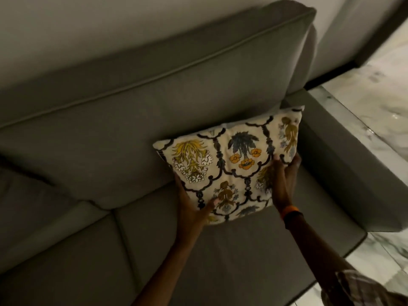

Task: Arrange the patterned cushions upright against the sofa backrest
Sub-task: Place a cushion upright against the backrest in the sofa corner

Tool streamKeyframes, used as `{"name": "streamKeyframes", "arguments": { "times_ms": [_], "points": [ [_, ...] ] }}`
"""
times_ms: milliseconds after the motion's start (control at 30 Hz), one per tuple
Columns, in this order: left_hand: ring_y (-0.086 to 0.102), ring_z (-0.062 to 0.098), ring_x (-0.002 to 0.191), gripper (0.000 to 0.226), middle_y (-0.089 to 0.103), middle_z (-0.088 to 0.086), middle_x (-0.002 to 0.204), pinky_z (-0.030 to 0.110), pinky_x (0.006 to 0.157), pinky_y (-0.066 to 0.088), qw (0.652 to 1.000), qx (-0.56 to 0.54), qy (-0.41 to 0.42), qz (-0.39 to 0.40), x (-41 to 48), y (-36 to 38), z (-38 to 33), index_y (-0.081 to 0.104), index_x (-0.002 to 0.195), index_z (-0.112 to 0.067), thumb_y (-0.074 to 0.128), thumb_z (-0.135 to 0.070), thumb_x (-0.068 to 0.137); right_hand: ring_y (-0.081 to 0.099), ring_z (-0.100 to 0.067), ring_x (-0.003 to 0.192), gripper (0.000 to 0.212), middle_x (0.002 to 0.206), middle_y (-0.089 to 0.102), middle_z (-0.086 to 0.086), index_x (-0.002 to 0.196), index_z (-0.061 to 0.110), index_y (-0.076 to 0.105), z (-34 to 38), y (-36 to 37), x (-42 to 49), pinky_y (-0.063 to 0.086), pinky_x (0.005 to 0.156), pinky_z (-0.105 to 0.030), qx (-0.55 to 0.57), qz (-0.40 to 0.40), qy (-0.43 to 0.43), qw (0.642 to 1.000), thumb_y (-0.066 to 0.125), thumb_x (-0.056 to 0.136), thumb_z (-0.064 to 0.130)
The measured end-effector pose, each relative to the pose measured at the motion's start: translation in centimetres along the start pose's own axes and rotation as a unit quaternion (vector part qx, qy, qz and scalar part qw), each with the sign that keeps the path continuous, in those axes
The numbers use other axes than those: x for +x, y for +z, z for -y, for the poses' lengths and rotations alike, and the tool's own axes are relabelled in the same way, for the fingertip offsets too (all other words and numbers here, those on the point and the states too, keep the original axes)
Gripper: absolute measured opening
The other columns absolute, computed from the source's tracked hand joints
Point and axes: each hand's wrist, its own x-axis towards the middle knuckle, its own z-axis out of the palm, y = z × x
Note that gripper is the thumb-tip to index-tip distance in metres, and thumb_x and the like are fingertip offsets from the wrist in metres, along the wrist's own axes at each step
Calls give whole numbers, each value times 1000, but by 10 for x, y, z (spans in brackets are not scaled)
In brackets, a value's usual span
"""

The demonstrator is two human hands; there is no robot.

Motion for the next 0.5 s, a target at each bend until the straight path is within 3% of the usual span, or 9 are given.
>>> {"name": "streamKeyframes", "arguments": {
  "times_ms": [67,133,167,233,300,333,400,500],
  "points": [
    [29,5,152,127,23,-7,167,38,125,32,1000,-9,15,18,27,37,-7,-3,162,-24,89,-7,76,57,-5,125,91,144,52,0,154,18,32,-3,-11,50,49,106,-27,15,-8,-15,1000,56,81,67],
    [30,-13,144,126,26,-22,159,20,121,34,999,-1,30,29,44,71,-8,-6,161,-28,86,-5,78,53,-24,135,79,149,49,-8,149,25,36,-9,-22,97,45,117,-45,27,-14,-37,999,55,85,66],
    [29,-20,141,124,23,-27,155,15,119,34,999,5,39,30,52,87,-6,-8,158,-31,85,-5,79,50,-27,137,74,150,48,-9,146,27,36,-11,-26,117,44,118,-46,29,-18,-48,998,53,85,66],
    [22,-22,141,122,17,-23,158,12,120,29,998,11,64,23,63,112,-5,-10,154,-37,84,-11,81,49,-24,133,78,150,46,-9,149,21,35,-14,-33,150,44,109,-26,37,-24,-67,997,47,86,64],
    [17,-24,142,121,13,-23,158,8,118,28,996,15,87,23,75,134,-4,-10,151,-44,85,-14,82,53,-14,125,81,144,50,-7,151,9,35,-20,-39,178,44,98,-7,48,-26,-79,995,44,87,58],
    [18,-20,145,122,13,-22,160,12,119,29,995,16,96,19,82,143,-5,-10,150,-50,86,-19,81,54,-6,121,80,139,52,-3,152,7,35,-26,-40,189,43,95,-3,45,-29,-80,995,44,89,56],
    [19,0,152,126,10,-17,162,29,123,29,994,11,108,17,95,156,-4,-14,145,-66,87,-41,73,54,-4,124,82,142,52,-1,155,8,33,-41,-39,204,43,101,-6,44,-30,-75,996,43,90,58],
    [18,3,144,133,9,-17,152,26,118,22,996,19,91,15,115,167,4,-18,138,-74,89,-51,62,48,-17,140,85,159,44,-4,163,19,28,-64,-32,214,38,117,-31,39,-16,-53,998,45,93,65]
  ]
}}
